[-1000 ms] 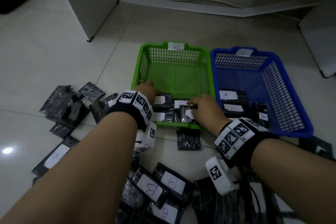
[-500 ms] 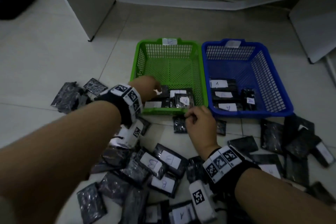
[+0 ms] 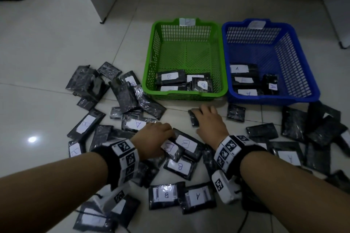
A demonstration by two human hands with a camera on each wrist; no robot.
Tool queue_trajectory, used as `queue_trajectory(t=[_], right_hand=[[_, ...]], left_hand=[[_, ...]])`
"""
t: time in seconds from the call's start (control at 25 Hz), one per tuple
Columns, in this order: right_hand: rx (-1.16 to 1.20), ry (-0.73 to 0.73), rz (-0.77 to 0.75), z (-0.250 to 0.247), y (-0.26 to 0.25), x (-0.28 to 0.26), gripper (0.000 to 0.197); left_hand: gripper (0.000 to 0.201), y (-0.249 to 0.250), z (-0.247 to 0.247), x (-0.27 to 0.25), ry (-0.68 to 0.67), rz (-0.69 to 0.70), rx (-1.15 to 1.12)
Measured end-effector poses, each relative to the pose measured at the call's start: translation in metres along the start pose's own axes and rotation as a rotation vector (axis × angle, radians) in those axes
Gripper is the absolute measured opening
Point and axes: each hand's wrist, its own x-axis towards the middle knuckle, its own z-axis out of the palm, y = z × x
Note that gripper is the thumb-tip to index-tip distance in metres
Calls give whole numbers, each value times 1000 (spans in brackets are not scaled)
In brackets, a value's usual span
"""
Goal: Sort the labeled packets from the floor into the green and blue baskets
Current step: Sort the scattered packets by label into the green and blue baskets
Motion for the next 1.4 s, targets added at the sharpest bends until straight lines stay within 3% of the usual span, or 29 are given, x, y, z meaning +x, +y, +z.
queue_trajectory(t=[0.08,0.16,0.28,0.36,0.44,0.68,0.84,1.0,1.12,1.4], right_hand=[[-65,-23,-45,-1,1,-1,56],[20,52,-49,-11,2,-1,38],[663,117,168,-25,2,-2,15],[1006,88,278,-32,1,1,21],[1207,71,310,-44,-3,1,23],[1430,86,289,-67,-6,-6,20],[1476,155,324,-76,-4,0,18],[1505,277,270,-86,4,14,17],[1420,337,270,-94,11,27,20],[1106,442,352,-123,25,71,15]], left_hand=[[56,0,4,-1,32,15,16],[55,-6,-5,-1,46,28,-90],[49,-19,-28,0,159,-78,-487],[49,-26,-41,1,235,-121,-796],[54,-32,-49,0,276,-120,-965],[69,-30,-64,1,355,-68,-1174],[61,-39,-71,13,534,-128,-1102],[57,-62,-91,37,727,-221,-762],[58,-82,-104,53,713,-287,-506],[55,-113,-145,88,598,-311,-339]])
